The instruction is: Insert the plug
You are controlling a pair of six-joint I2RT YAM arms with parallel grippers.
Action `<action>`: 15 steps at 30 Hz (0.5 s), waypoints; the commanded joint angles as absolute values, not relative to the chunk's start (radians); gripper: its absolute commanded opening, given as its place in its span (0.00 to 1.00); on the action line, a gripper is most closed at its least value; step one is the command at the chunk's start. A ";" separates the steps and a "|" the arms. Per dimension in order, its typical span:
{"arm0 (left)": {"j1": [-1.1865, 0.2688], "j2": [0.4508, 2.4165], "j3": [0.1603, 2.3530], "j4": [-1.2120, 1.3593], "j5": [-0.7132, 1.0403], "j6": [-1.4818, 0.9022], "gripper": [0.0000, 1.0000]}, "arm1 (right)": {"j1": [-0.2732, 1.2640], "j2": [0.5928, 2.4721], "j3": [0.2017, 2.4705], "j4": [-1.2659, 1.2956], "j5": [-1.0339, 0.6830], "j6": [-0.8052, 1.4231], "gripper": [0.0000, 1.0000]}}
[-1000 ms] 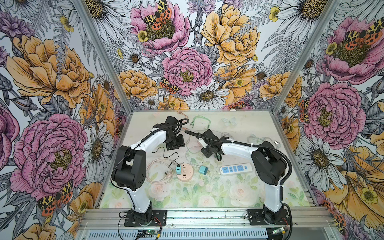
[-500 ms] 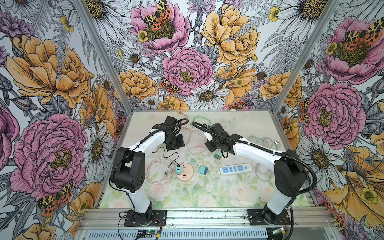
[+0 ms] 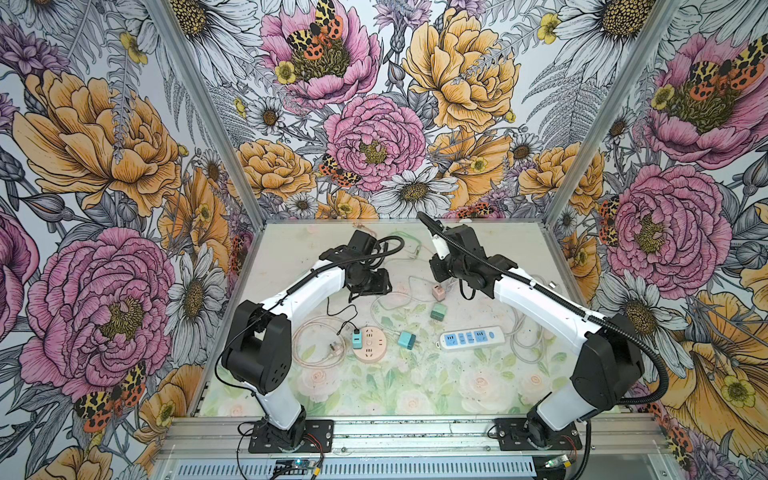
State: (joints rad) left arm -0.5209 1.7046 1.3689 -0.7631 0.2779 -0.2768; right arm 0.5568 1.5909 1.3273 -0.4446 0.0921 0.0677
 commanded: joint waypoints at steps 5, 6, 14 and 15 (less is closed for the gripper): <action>-0.631 1.810 1.469 -0.654 0.217 -0.193 0.48 | 0.526 1.599 1.317 -0.458 0.057 0.165 0.00; -0.637 1.810 1.463 -0.631 0.200 -0.196 0.49 | 0.525 1.598 1.314 -0.457 0.055 0.171 0.00; -0.649 1.810 1.300 -0.298 0.183 -0.204 0.57 | 0.495 1.618 1.328 -0.457 0.028 0.224 0.00; -0.655 1.811 1.286 -0.268 0.183 -0.188 0.58 | 0.491 1.628 1.331 -0.457 0.014 0.233 0.00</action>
